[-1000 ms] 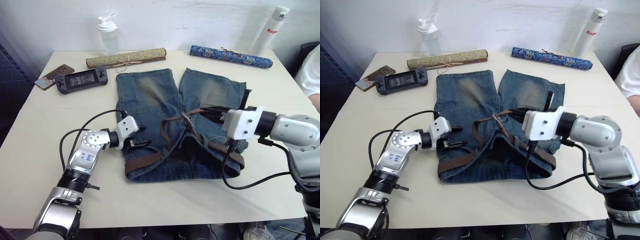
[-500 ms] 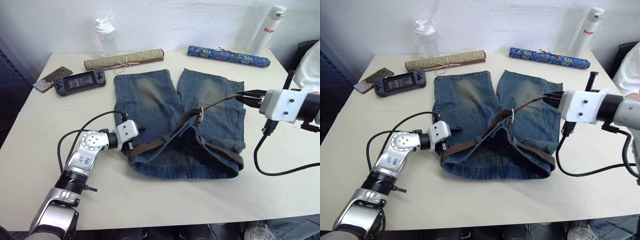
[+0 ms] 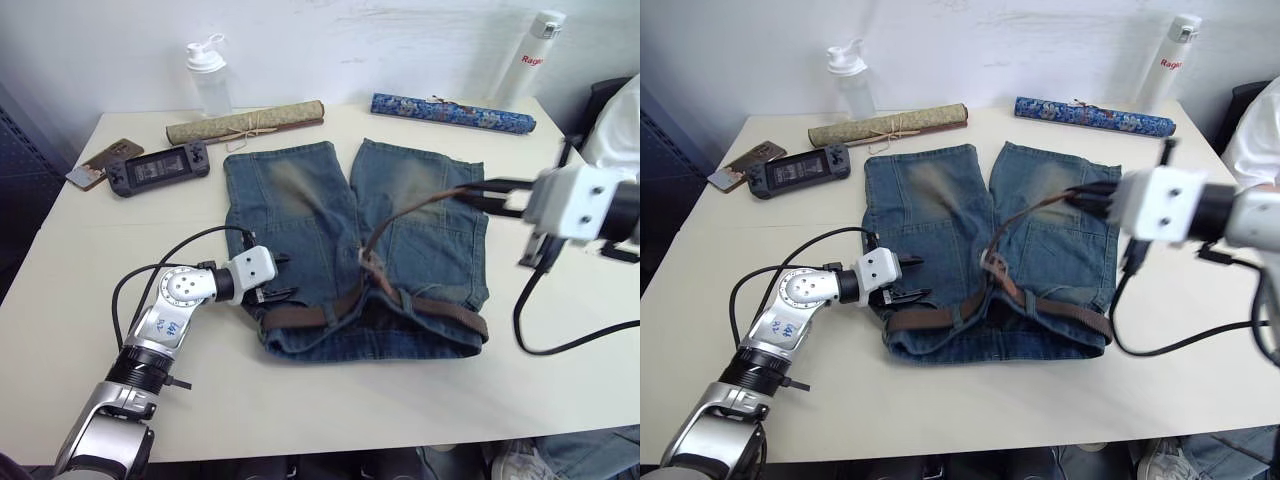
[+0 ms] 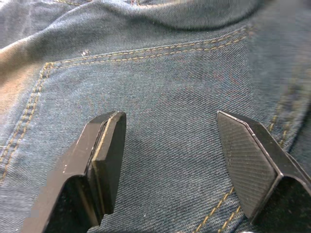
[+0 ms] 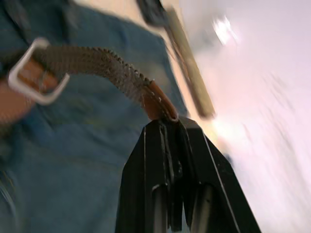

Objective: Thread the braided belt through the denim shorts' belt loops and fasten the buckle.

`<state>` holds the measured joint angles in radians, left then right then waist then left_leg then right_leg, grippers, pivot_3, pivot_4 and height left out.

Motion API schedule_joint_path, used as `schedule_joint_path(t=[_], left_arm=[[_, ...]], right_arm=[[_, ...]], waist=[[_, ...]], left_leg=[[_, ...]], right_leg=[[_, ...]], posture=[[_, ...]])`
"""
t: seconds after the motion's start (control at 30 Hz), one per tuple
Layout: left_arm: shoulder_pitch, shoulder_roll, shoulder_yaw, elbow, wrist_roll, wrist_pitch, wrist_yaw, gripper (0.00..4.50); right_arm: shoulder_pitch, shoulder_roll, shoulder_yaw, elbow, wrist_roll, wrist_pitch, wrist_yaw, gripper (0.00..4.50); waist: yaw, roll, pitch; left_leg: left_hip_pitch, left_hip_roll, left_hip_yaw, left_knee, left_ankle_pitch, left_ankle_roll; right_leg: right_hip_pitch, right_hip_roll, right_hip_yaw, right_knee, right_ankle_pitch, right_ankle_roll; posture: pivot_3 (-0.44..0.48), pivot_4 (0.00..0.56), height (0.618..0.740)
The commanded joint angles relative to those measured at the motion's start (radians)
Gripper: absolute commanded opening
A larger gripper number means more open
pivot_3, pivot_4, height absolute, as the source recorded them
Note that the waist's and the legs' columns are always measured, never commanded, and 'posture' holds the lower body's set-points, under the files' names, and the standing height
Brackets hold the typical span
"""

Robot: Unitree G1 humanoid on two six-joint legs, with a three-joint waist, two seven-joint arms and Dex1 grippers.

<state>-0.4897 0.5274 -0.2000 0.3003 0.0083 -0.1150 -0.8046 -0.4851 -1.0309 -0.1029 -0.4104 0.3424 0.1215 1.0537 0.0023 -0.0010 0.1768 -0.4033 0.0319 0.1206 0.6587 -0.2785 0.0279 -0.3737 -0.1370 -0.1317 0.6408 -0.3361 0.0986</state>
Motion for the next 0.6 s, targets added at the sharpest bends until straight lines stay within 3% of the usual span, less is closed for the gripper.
schedule_joint_path(t=[0.03,0.23,0.27,0.37,0.6], left_arm=[[0.029,-0.004,-0.015,0.057,0.042,-0.021,0.018,3.28],[0.014,-0.025,0.065,-0.019,-0.076,-0.037,-0.006,3.28],[0.014,-0.026,0.078,-0.044,-0.102,-0.015,-0.016,3.56],[0.025,-0.028,0.124,-0.16,-0.229,0.117,-0.059,4.44],[0.053,0.011,0.223,-0.445,-0.52,0.511,-0.088,4.44]], right_arm=[[-0.001,0.027,0.026,-0.096,0.036,0.06,-0.02,0.0],[-0.004,0.063,0.08,-0.094,-0.032,0.045,-0.026,0.0],[-0.004,0.062,0.085,-0.082,-0.045,0.034,-0.024,0.0],[-0.002,0.065,0.092,-0.06,-0.069,0.014,-0.017,0.0],[0.006,0.097,0.132,-0.043,-0.136,-0.013,-0.032,0.0]], waist=[[0.002,0.0,0.0],[0.001,-0.001,0.001],[-0.001,-0.003,0.002],[-0.002,-0.006,0.004],[-0.004,-0.007,0.004]], left_leg=[[0.0,0.0,0.0,0.0,0.0,0.0],[-0.002,-0.001,-0.001,0.0,0.0,0.001],[-0.002,-0.001,0.0,0.0,0.0,0.001],[-0.003,-0.001,0.0,0.0,0.0,0.001],[-0.003,-0.001,-0.001,0.001,0.0,0.0]], right_leg=[[0.0,-0.002,0.0,-0.002,0.0,0.0],[-0.001,-0.006,-0.002,-0.001,0.0,0.0],[-0.001,-0.006,-0.002,0.0,0.0,0.0],[-0.001,-0.005,-0.002,0.002,0.0,0.0],[-0.001,-0.005,-0.001,0.002,0.0,0.001]], posture=[[0.0,0.15,0.717],[0.0,0.15,0.717],[0.0,0.15,0.717],[0.0,0.15,0.717],[0.0,0.15,0.717]])
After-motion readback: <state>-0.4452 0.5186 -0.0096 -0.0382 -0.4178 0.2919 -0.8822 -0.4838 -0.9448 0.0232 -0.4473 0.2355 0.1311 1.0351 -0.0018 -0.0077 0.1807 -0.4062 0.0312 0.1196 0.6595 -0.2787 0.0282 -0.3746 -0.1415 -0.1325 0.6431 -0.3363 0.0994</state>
